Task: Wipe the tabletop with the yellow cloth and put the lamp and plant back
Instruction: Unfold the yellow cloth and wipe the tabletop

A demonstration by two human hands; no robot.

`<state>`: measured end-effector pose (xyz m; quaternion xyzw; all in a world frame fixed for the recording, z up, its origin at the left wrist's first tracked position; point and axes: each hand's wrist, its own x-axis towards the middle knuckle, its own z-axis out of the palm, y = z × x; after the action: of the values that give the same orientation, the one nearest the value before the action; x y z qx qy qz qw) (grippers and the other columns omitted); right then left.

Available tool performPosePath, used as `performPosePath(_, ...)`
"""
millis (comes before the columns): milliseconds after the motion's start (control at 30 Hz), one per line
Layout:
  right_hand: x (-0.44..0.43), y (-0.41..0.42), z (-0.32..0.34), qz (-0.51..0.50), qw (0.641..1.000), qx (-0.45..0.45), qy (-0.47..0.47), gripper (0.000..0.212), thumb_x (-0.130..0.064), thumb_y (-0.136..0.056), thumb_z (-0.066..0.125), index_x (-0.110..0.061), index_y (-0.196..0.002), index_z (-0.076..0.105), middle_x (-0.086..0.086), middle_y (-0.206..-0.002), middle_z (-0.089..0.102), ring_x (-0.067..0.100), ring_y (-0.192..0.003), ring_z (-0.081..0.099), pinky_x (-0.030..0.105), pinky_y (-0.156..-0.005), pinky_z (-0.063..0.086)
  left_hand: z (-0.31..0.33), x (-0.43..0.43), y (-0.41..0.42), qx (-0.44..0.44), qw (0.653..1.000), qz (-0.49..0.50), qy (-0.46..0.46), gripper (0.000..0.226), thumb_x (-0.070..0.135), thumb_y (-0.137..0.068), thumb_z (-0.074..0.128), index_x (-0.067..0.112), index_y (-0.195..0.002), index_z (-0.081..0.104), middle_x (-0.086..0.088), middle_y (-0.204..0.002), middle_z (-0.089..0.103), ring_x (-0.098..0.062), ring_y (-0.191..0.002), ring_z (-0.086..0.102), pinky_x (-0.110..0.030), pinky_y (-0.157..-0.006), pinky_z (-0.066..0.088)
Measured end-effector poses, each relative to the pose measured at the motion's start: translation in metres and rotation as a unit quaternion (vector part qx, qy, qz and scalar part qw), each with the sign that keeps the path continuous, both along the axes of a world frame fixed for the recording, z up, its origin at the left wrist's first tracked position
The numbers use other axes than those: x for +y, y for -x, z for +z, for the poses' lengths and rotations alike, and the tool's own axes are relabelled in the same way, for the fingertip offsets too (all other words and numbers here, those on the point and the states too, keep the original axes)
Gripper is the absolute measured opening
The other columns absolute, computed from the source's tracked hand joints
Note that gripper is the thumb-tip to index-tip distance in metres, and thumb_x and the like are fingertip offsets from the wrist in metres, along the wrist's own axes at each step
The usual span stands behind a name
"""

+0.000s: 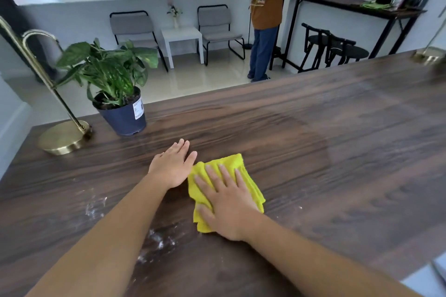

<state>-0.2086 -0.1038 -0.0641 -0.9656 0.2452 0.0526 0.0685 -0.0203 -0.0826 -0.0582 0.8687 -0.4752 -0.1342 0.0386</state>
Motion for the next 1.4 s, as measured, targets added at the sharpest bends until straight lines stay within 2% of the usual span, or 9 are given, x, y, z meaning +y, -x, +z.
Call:
performPosePath(167,-0.031,0.033,-0.003,0.195,0.981,-0.006,-0.017,0.064,-0.053,-0.084,0.013,-0.042,-0.148,0.011,-0.013,-0.16,0.003,0.015,-0.148,-0.004,0.04,-0.116,-0.008,0.016,0.007,0.011,-0.003,1.0,0.012,0.026,0.055,0.045,-0.1,0.017,0.02,-0.146,0.036,0.002,-0.158,0.026,-0.016,-0.144,0.025,-0.039,-0.114,0.022)
performPosePath(300,-0.113,0.092,-0.005,-0.041,0.999,0.012,0.022,0.065,-0.061,-0.081,0.002,-0.045,-0.142,-0.008,-0.013,-0.16,-0.002,0.015,-0.148,-0.004,0.041,-0.118,-0.001,0.014,0.025,0.042,-0.039,0.996,-0.012,0.073,0.051,0.042,-0.1,0.022,0.018,-0.14,0.044,0.001,-0.151,0.039,-0.017,-0.139,0.035,-0.038,-0.112,0.028)
performPosePath(400,-0.134,0.122,-0.005,-0.274,0.962,0.005,0.012,0.059,-0.05,-0.095,0.017,-0.036,-0.149,-0.002,-0.006,-0.161,-0.002,0.021,-0.148,-0.004,0.048,-0.118,0.003,0.008,0.038,0.066,-0.044,0.994,-0.034,0.089,0.049,0.04,-0.1,0.025,0.018,-0.141,0.043,0.002,-0.153,0.037,-0.013,-0.142,0.031,-0.034,-0.116,0.023)
performPosePath(500,-0.097,0.105,-0.002,-0.353,0.935,-0.022,-0.026,0.063,-0.045,-0.096,0.022,-0.023,-0.152,0.002,0.004,-0.161,-0.003,0.03,-0.148,-0.006,0.052,-0.118,0.0,0.004,0.049,0.088,-0.049,0.996,-0.034,0.073,0.049,0.04,-0.101,0.025,0.019,-0.143,0.039,0.002,-0.154,0.033,-0.012,-0.143,0.028,-0.034,-0.116,0.019)
performPosePath(667,0.02,0.073,-0.002,0.002,1.0,0.0,-0.003,0.064,-0.05,-0.091,0.013,-0.029,-0.15,-0.003,0.002,-0.161,-0.006,0.026,-0.148,-0.008,0.048,-0.117,-0.004,0.004,0.057,0.1,-0.001,0.999,0.004,0.036,0.051,0.037,-0.102,0.02,0.02,-0.149,0.026,0.006,-0.159,0.018,-0.009,-0.147,0.017,-0.036,-0.119,0.01)
performPosePath(833,-0.012,0.118,-0.002,0.242,0.97,-0.013,-0.035,0.062,-0.048,-0.087,0.015,-0.038,-0.148,0.013,-0.01,-0.16,0.006,0.014,-0.148,-0.002,0.036,-0.117,-0.008,0.006,0.059,0.106,-0.008,1.0,0.011,0.003,0.052,0.037,-0.102,0.019,0.019,-0.151,0.02,0.004,-0.161,0.013,-0.012,-0.148,0.013,-0.04,-0.119,0.009)
performPosePath(1000,-0.089,0.177,-0.004,-0.011,1.0,0.005,0.008,0.072,-0.062,-0.073,0.002,-0.041,-0.141,-0.008,-0.011,-0.16,0.002,0.014,-0.148,-0.002,0.039,-0.118,0.001,0.007,0.057,0.114,-0.01,1.0,0.022,-0.021,0.056,0.04,-0.101,0.016,0.017,-0.152,0.014,0.003,-0.161,0.007,-0.013,-0.149,0.009,-0.04,-0.12,0.008)
performPosePath(1200,-0.048,0.176,-0.001,-0.315,0.949,-0.011,-0.019,0.066,-0.052,-0.095,0.023,-0.026,-0.151,0.0,0.003,-0.161,-0.004,0.029,-0.148,-0.007,0.05,-0.118,0.0,0.006,0.054,0.117,-0.017,0.999,0.036,-0.027,0.057,0.041,-0.101,0.016,0.016,-0.152,0.012,0.003,-0.162,0.006,-0.013,-0.149,0.007,-0.041,-0.121,0.007)
performPosePath(1400,0.059,0.142,-0.001,0.093,0.996,-0.008,-0.012,0.068,-0.054,-0.084,0.003,-0.035,-0.149,-0.003,-0.004,-0.161,-0.007,0.024,-0.147,-0.013,0.046,-0.115,-0.011,0.007,0.051,0.114,-0.013,0.998,0.043,-0.033,0.056,0.041,-0.101,0.016,0.018,-0.152,0.015,0.004,-0.161,0.007,-0.012,-0.148,0.009,-0.042,-0.12,0.006)
